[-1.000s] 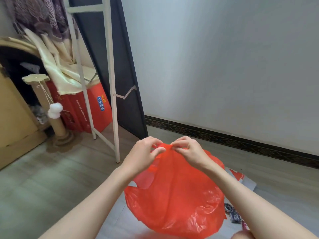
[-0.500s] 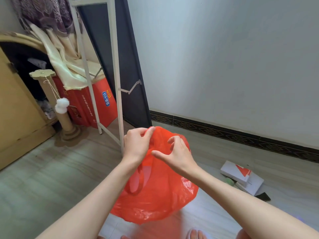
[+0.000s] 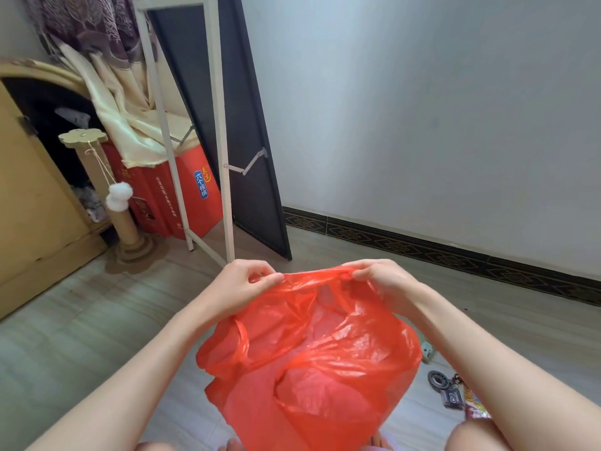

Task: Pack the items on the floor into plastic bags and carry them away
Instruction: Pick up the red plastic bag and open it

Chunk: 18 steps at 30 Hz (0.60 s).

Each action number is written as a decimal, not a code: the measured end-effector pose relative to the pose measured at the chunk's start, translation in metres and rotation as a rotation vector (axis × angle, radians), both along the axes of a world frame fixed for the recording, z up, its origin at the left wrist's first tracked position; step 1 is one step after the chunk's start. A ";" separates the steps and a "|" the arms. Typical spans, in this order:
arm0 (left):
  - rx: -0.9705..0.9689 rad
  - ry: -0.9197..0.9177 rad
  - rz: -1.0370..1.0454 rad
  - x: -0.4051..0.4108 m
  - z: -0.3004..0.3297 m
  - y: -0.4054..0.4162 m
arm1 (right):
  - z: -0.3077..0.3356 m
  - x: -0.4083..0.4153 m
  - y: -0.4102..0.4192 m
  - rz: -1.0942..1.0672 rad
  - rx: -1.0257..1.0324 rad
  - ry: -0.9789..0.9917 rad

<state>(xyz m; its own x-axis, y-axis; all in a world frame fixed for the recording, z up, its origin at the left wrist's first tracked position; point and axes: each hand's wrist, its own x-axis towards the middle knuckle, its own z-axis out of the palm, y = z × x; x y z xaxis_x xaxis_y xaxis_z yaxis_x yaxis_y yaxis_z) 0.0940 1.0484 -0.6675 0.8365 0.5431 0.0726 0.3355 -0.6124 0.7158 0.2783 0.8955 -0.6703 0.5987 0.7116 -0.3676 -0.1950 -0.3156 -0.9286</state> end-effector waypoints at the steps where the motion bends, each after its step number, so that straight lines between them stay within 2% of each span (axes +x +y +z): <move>1: -0.021 0.004 -0.009 0.000 0.001 -0.001 | 0.000 0.002 -0.001 -0.005 -0.019 0.007; 7: -0.069 -0.053 0.108 -0.004 0.003 0.003 | 0.005 -0.007 0.005 0.016 -0.003 -0.372; 11: -0.088 -0.145 0.211 -0.001 0.004 0.002 | 0.009 -0.011 0.004 0.198 0.012 -0.600; 13: -0.145 -0.238 0.276 0.001 0.008 0.000 | 0.006 -0.010 0.003 0.271 -0.032 -0.656; 15: -0.227 -0.302 0.335 0.000 0.010 0.002 | 0.003 -0.005 0.000 0.250 -0.089 -0.695; 18: -0.443 -0.355 0.367 -0.005 0.012 0.007 | 0.004 0.004 -0.007 0.175 -0.136 -0.615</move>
<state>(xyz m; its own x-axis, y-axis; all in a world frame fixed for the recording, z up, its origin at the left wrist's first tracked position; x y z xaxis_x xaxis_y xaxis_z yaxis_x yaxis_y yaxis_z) 0.0892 1.0558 -0.6554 0.5586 0.8293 0.0144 0.1634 -0.1271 0.9783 0.2821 0.8882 -0.6666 0.6078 0.7891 -0.0887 0.4242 -0.4171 -0.8037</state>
